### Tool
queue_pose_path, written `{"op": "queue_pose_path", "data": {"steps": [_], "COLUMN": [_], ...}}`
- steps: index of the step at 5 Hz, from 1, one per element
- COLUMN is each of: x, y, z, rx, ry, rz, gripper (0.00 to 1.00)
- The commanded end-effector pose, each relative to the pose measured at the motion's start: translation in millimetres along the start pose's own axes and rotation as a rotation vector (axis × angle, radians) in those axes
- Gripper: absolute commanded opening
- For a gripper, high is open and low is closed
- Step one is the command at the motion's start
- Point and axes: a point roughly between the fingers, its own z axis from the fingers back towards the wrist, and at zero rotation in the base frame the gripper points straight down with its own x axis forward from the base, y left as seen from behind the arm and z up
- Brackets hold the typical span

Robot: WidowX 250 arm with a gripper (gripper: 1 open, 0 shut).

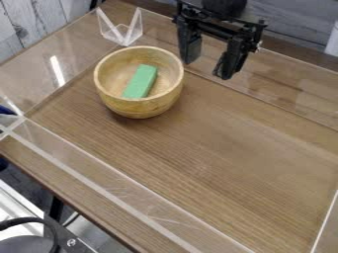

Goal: Remove the green block from inside the brown bowl and put it on the table

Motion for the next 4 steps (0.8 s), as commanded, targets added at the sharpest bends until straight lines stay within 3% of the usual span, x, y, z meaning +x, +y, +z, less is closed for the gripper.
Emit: {"op": "queue_pose_path", "data": {"steps": [1,2,4], "x": [-3.9,-12.7,-29.2], "y": [15,36,85], "z": [-4.6,-10.5,-21.0], "rx": [0.005,0.013,0.01], "ry": [0.013,0.022,0.007], "rz": [0.03,0.075,0.157], "gripper": [1.0,1.0,1.0]}}
